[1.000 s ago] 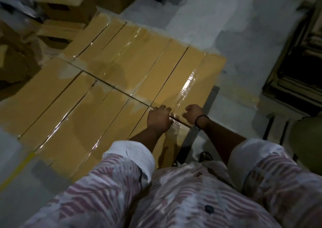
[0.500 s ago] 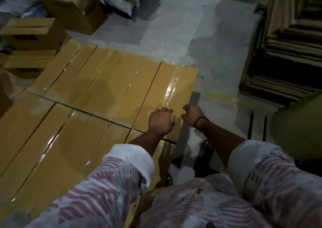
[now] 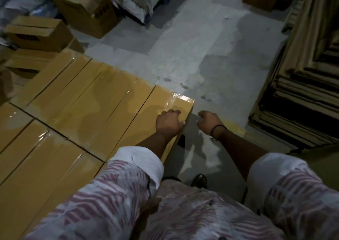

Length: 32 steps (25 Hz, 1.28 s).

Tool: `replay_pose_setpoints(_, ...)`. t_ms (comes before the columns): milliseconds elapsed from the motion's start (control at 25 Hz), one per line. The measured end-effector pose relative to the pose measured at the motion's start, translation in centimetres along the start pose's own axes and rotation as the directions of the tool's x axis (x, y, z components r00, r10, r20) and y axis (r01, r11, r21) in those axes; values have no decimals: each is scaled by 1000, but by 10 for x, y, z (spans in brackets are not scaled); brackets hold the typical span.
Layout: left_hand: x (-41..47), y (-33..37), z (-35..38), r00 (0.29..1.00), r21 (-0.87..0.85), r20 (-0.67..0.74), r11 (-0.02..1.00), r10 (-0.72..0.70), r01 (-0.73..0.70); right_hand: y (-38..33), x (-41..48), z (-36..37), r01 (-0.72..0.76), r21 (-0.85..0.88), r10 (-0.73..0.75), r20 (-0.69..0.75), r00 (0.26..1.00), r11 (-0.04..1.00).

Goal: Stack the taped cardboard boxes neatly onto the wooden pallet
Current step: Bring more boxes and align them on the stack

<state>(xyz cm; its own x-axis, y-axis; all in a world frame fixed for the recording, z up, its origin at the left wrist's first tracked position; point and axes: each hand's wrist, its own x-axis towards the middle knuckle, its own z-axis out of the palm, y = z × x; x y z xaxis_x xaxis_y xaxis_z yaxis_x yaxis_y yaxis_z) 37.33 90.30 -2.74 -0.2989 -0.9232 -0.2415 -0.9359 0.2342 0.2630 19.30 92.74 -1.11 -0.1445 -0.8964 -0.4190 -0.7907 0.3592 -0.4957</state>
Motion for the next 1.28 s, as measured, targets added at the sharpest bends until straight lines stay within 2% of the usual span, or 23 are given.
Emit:
replay_pose_setpoints(240,70,14,-2,995,-5,-10,995,-103,103,19,81,-48,7,-20,-6,85,996,1000)
replay_pose_setpoints(440,151,-2,-1,958,-50,18,957,-287,287,4,181,-67,105,-63,-92,183,979,992)
replay_pose_setpoints(520,196,-7,-4,938,-115,-15,932,-347,343,-14,228,-81,205,-102,-178,230,957,973)
replay_pose_setpoints(640,258,-17,-14,909,-216,-42,892,-414,397,-47,303,-110,422,-223,-335,340,879,879)
replay_pose_setpoints(760,302,-29,-36,860,-257,-13,833,-511,490,-75,374,-152,555,-330,-401,431,808,764)
replay_pose_setpoints(880,355,-47,-56,798,-284,-46,774,-600,566,-110,451,-183,630,-399,-492,401,773,666)
replay_pose_setpoints(960,383,-53,-72,775,-318,-115,762,-622,565,-134,485,-193,676,-397,-581,346,736,620)
replay_pose_setpoints(1040,412,-60,-84,735,-335,-160,737,-659,587,-159,520,-193,741,-373,-655,351,669,558)
replay_pose_setpoints(1200,457,-75,-89,625,-390,-136,621,-769,679,-182,598,-178,828,-292,-671,486,559,479)
replay_pose_setpoints(1280,473,-73,-87,544,-423,-121,539,-830,728,-186,635,-181,851,-269,-636,573,518,451)
